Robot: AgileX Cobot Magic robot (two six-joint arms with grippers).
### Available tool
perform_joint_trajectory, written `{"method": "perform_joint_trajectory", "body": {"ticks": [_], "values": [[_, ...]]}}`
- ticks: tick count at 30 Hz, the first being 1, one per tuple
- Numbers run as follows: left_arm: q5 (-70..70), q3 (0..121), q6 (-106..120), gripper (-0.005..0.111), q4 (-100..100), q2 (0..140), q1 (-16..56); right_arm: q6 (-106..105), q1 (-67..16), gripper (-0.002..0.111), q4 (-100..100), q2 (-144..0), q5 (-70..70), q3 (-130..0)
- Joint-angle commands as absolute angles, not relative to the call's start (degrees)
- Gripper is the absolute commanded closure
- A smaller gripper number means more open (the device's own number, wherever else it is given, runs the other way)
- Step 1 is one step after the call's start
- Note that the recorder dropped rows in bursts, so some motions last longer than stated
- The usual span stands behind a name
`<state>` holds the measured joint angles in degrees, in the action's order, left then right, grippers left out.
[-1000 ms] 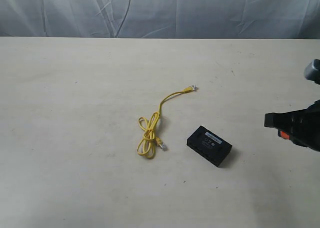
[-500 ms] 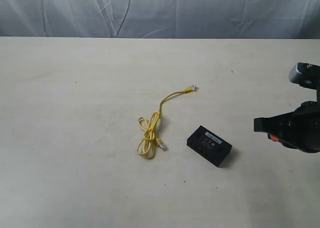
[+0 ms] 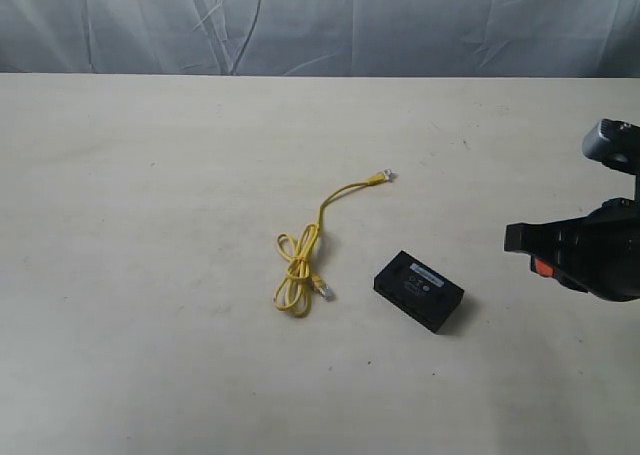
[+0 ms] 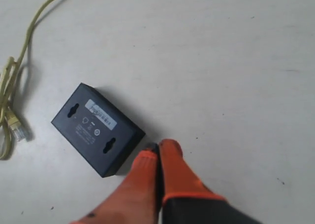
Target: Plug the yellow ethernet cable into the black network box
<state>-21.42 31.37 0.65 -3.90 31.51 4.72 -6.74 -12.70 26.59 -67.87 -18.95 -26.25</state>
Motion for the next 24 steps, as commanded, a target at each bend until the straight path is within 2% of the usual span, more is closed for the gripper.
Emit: {"method": "perform_joint_trajectory", "body": {"ticks": [1,6,13,24], "values": [[-32.63,45.18,13.86,0.107,-12.52,53.18,4.74,-7.02,-12.79,0.109,26.77,-67.86,-19.12,-26.61],[-35.42,56.85,27.36,0.107,-24.49,73.60,9.40,-7.02,-12.79,0.109,25.95,-67.86,-19.23,-26.61],[-35.18,72.77,28.21,0.107,-21.85,97.25,21.03,-7.02,-12.79,0.109,25.96,-67.86,-18.74,-26.61],[-48.42,104.58,31.63,0.107,-15.78,125.23,30.22,-7.02,-12.79,0.109,25.96,-67.86,-17.81,-26.61]]}}
